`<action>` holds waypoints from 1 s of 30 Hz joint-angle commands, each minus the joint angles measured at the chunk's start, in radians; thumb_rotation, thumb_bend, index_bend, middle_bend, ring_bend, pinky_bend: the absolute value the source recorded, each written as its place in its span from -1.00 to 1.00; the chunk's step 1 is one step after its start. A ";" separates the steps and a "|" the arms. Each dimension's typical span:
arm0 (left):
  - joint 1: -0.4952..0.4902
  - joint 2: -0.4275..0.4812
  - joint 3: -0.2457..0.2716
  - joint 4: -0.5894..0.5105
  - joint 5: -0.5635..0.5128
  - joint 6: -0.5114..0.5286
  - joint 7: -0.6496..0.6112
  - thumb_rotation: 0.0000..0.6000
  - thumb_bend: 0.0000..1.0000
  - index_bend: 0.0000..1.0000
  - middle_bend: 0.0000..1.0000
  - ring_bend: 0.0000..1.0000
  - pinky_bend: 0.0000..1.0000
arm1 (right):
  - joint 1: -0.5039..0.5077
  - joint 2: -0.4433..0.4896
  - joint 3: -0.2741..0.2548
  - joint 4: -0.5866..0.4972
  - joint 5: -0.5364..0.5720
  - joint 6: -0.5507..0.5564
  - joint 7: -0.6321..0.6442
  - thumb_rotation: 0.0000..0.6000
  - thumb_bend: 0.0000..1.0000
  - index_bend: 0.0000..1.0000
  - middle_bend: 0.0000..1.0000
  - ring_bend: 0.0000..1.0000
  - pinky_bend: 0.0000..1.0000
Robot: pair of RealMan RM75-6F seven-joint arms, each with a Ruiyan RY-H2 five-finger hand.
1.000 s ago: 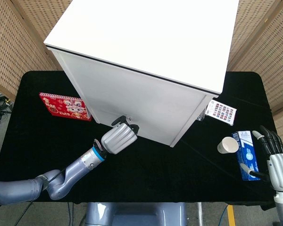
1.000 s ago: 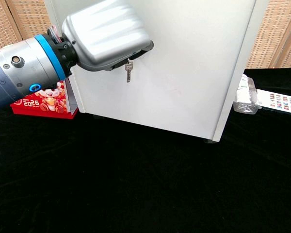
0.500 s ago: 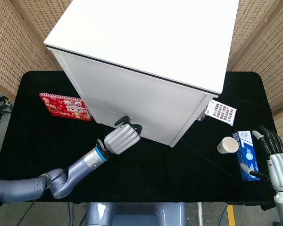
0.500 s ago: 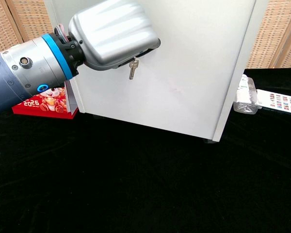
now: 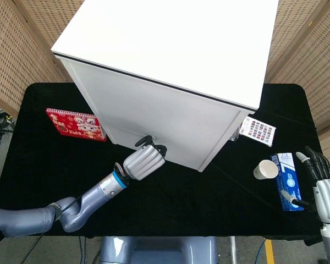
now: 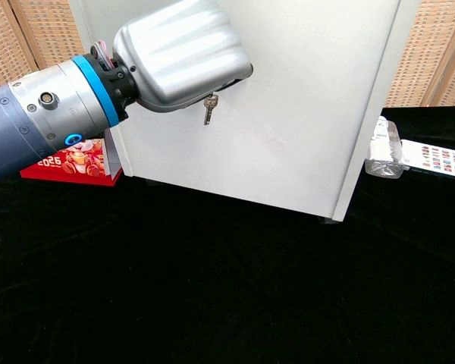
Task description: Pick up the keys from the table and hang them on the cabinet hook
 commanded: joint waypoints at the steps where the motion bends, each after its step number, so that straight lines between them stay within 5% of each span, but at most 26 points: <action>1: -0.002 0.001 0.000 0.001 0.002 0.003 0.003 1.00 -0.09 0.22 0.89 0.84 0.55 | 0.000 -0.001 0.000 0.000 -0.002 0.003 0.001 1.00 -0.83 -0.70 -1.00 -1.00 -1.00; 30: -0.004 -0.027 -0.001 0.058 0.055 0.065 0.028 1.00 -0.56 0.08 0.87 0.84 0.54 | -0.007 -0.003 0.000 -0.005 -0.031 0.045 0.009 1.00 -0.83 -0.70 -1.00 -1.00 -1.00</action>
